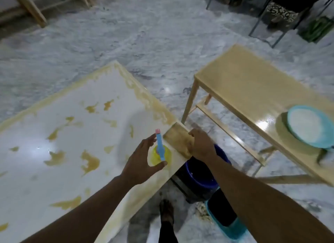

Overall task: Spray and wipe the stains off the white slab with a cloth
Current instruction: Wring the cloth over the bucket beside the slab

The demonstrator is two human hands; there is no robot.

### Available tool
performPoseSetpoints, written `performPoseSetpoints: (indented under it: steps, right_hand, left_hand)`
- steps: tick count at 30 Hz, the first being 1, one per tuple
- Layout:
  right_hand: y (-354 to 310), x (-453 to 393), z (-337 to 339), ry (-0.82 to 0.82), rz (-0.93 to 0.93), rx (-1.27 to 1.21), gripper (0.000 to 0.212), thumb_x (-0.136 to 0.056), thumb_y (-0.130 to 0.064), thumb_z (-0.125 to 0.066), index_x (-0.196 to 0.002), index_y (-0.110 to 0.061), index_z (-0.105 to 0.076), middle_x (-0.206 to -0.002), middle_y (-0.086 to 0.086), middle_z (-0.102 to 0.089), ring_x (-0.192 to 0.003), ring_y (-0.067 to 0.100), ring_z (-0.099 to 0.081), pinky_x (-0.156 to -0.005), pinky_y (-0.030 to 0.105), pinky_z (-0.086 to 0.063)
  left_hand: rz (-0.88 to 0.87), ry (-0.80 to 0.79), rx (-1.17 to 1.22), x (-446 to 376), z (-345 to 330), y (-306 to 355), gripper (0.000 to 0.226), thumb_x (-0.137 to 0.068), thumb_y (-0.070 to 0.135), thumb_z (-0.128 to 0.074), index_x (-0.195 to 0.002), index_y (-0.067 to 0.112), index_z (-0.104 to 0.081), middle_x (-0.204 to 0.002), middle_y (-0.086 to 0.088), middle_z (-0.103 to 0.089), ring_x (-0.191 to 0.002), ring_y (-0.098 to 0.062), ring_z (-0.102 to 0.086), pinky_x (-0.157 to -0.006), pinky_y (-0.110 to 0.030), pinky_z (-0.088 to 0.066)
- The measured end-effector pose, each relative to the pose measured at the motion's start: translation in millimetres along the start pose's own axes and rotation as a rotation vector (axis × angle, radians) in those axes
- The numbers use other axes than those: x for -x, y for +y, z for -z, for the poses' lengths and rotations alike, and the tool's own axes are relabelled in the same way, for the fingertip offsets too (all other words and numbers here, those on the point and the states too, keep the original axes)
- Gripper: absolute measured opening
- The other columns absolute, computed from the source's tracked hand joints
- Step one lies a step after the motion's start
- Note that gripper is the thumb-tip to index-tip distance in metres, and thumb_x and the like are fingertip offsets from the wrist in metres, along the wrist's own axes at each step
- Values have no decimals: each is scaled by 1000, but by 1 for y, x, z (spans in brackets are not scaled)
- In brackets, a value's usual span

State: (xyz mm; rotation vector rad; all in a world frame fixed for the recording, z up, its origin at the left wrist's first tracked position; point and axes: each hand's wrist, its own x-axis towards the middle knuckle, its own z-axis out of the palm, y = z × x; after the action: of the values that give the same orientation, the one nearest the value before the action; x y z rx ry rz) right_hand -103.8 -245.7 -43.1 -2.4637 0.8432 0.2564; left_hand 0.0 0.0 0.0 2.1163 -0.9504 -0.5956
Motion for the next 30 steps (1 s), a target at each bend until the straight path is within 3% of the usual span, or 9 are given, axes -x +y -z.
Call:
performPoseSetpoints:
  steps: [5, 11, 14, 17, 19, 21, 23, 26, 30]
  right_hand:
    - [-5, -15, -35, -55, 231, 264, 49, -86, -48, -67, -122, -15, -58, -120, 8, -59, -108, 31, -56, -87, 43, -49]
    - [-7, -20, -44, -8, 290, 323, 34, -83, -30, -68, -110, -9, -63, -108, 12, -66, -99, 35, -64, -73, 43, -52]
    - [-14, -23, -40, 0, 224, 220, 25, -91, -26, -60, -108, -7, -62, -108, 11, -64, -102, 32, -61, -78, 42, -49]
    - [-18, -33, -26, 58, 8, -54, 13, -94, -24, -55, -89, -12, -55, -92, 4, -54, -83, 23, -52, -64, 33, -39]
    - [-18, -40, -10, 68, -124, -310, 17, -95, -17, -51, -80, -11, -51, -82, 2, -51, -75, 20, -49, -58, 29, -34]
    - [-21, -42, 8, 7, -260, -632, 20, -98, -12, -46, -78, -14, -49, -78, -1, -51, -74, 18, -49, -59, 28, -35]
    - [-27, -36, 21, -85, -358, -1063, 9, -86, -7, -50, -90, -13, -55, -84, 0, -51, -80, 18, -49, -66, 29, -37]
    - [-34, -23, 27, -188, -375, -1489, 46, -62, -9, -54, -107, -2, -59, -103, 12, -55, -97, 29, -51, -76, 37, -43]
    - [-65, -10, 34, -205, -314, -1672, 75, -68, -32, -70, -133, 3, -58, -127, 17, -65, -115, 34, -63, -79, 39, -59]
  left_hand:
    - [39, 142, 210, -22, -19, 3, 74, -78, 49, -79, -142, 37, -43, -136, 14, -55, -120, -4, -59, -92, -39, -55]
    - [32, 175, 235, -36, -26, 18, 47, -86, 50, -70, -127, 33, -54, -119, 9, -61, -95, -9, -69, -75, -47, -57]
    - [43, 196, 266, -40, -25, 20, 33, -92, 40, -63, -121, 29, -55, -121, 10, -63, -93, -14, -69, -75, -48, -57]
    - [87, 247, 376, -41, -16, 22, 26, -88, 22, -60, -111, 33, -56, -119, 4, -65, -89, -22, -69, -78, -48, -57]
    - [88, 286, 450, -38, -7, 27, 32, -85, 7, -57, -107, 31, -59, -116, -6, -65, -93, -26, -69, -81, -44, -57]
    - [106, 303, 535, -35, 1, 30, 31, -81, -3, -53, -106, 14, -62, -110, -13, -68, -94, -29, -69, -81, -37, -55]
    - [155, 307, 604, -30, 10, 31, 28, -76, -4, -51, -100, 4, -63, -104, -12, -71, -91, -31, -70, -76, -37, -55]
    - [188, 293, 676, -20, 26, 28, 34, -72, -1, -50, -100, 6, -69, -97, -9, -73, -80, -30, -70, -67, -36, -51]
    - [184, 272, 746, 1, 59, 29, 57, -70, -4, -47, -121, 13, -66, -98, -26, -66, -80, -31, -65, -64, -27, -53]
